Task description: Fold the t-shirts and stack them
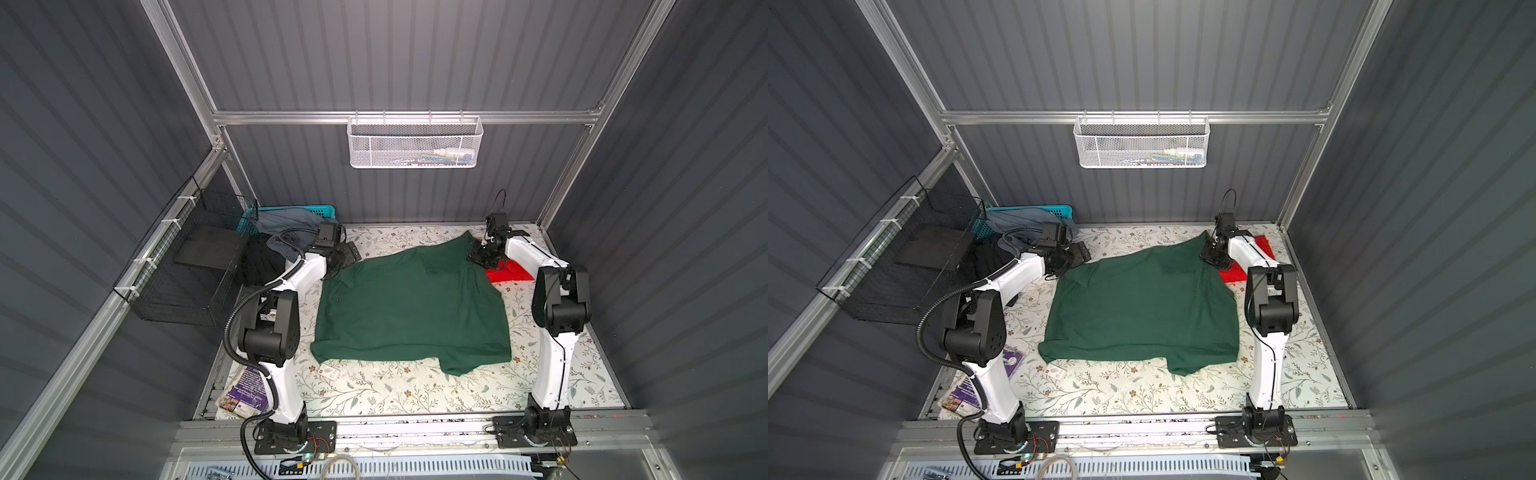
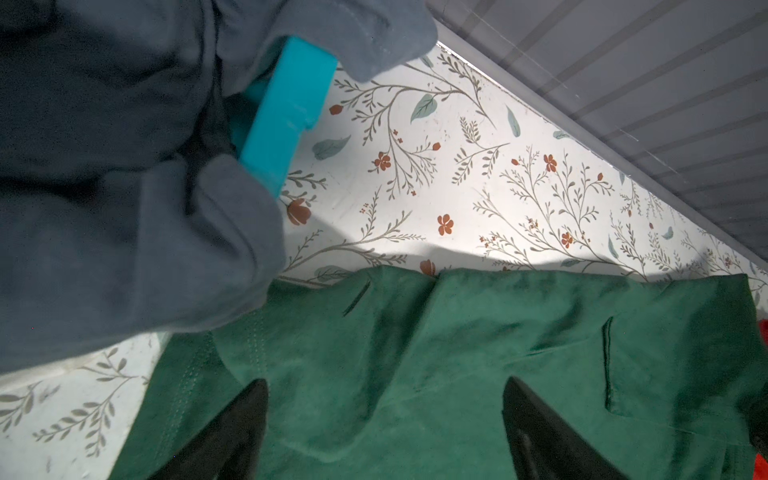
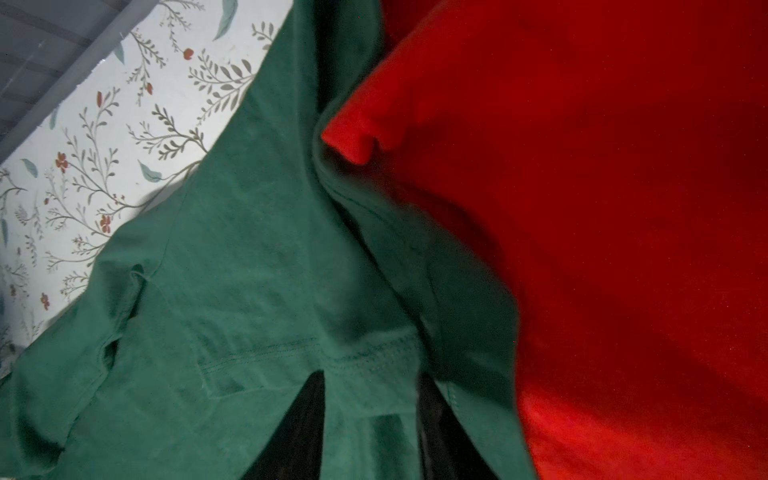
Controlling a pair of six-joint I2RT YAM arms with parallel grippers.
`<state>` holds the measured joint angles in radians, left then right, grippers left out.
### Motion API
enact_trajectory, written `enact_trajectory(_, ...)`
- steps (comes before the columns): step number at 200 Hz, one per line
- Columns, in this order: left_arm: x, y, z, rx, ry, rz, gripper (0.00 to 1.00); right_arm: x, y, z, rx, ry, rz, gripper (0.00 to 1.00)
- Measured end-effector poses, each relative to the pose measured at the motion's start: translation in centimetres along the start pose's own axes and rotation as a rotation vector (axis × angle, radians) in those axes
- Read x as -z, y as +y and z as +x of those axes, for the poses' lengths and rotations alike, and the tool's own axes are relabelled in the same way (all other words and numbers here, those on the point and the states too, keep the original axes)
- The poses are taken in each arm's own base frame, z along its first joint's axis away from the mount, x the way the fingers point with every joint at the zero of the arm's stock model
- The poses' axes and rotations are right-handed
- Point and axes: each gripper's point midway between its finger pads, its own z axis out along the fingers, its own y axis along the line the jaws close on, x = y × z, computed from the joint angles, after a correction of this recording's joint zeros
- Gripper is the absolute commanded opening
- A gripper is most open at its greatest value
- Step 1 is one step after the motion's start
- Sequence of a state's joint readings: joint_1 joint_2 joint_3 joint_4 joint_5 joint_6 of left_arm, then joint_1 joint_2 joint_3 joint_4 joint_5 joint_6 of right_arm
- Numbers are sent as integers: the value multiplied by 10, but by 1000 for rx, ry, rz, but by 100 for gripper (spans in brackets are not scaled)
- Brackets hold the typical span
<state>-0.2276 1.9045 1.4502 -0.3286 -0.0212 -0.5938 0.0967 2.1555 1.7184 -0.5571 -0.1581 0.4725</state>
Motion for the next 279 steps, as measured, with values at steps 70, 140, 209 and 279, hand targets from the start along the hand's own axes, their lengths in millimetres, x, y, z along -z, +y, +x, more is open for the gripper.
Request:
enact_trajectory(70,-1,1,4,0,12,1,89,-6,-4,10,5,16,19,41)
enact_trajectory(140,-3,3,9,-1,22,-4,89,-12,-9,19,26,32,33,49)
enact_trajectory(209,-7,13,23,0,53,-26,89,-20,-10,27,18,37,16,44)
enact_trajectory(279,-6,15,27,0,62,-31,88,-16,-1,11,22,-14,-9,38)
